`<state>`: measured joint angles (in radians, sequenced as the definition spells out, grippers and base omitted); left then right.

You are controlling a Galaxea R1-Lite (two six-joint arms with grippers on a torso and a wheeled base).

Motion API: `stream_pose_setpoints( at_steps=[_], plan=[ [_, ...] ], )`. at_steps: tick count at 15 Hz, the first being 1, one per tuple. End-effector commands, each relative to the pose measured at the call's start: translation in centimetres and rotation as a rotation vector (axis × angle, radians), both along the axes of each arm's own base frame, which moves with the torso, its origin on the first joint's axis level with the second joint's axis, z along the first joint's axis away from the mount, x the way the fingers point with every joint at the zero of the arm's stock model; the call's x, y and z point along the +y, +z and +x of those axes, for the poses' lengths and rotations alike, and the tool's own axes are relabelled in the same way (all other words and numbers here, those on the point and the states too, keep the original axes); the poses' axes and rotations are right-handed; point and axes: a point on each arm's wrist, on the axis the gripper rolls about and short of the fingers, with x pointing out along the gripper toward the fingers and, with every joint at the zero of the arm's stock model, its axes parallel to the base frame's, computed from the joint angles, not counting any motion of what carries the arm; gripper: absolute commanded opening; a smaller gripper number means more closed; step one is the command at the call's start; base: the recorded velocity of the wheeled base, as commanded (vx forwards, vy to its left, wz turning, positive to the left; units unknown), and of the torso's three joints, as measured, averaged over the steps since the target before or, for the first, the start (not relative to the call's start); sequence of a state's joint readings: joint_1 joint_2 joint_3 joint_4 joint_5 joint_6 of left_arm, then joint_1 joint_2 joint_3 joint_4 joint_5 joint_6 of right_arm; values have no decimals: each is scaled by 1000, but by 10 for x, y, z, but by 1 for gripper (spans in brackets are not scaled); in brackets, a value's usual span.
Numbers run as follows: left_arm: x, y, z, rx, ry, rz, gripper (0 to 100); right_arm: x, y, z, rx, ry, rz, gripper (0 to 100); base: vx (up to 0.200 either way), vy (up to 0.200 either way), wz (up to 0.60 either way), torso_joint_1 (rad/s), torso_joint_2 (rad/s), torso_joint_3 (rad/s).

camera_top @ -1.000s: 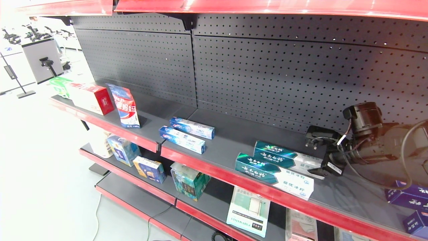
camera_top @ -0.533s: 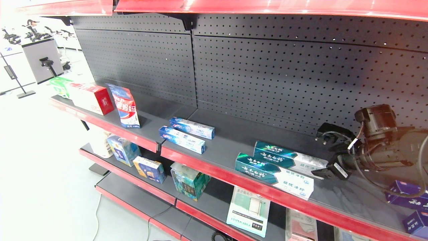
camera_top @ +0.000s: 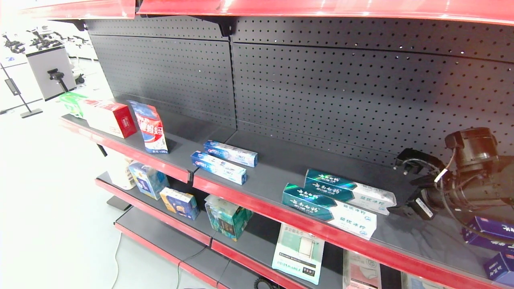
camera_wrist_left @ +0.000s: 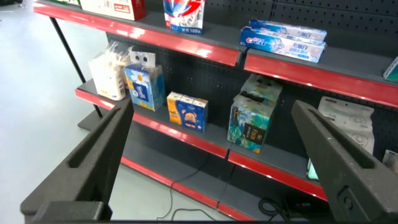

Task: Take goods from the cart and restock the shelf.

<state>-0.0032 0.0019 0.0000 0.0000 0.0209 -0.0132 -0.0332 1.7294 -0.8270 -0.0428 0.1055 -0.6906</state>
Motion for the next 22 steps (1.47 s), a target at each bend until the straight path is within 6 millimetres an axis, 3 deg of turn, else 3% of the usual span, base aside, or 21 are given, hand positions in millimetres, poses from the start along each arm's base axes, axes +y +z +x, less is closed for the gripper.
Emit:
stream_pose_setpoints(
  at_steps=[1,7,22],
  plan=[
    [0,0,0,0,1,-1,100,-7,2,-9,-3,-21,-5,100,0,0,0,0,0,0],
    [0,0,0,0,1,-1,100,-21,-14,-24,56,-82,-18,100,0,0,0,0,0,0],
    [0,0,0,-2,1,-1,100,-27,-14,17,-55,-117,-37,100,0,0,0,0,0,0]
  ],
)
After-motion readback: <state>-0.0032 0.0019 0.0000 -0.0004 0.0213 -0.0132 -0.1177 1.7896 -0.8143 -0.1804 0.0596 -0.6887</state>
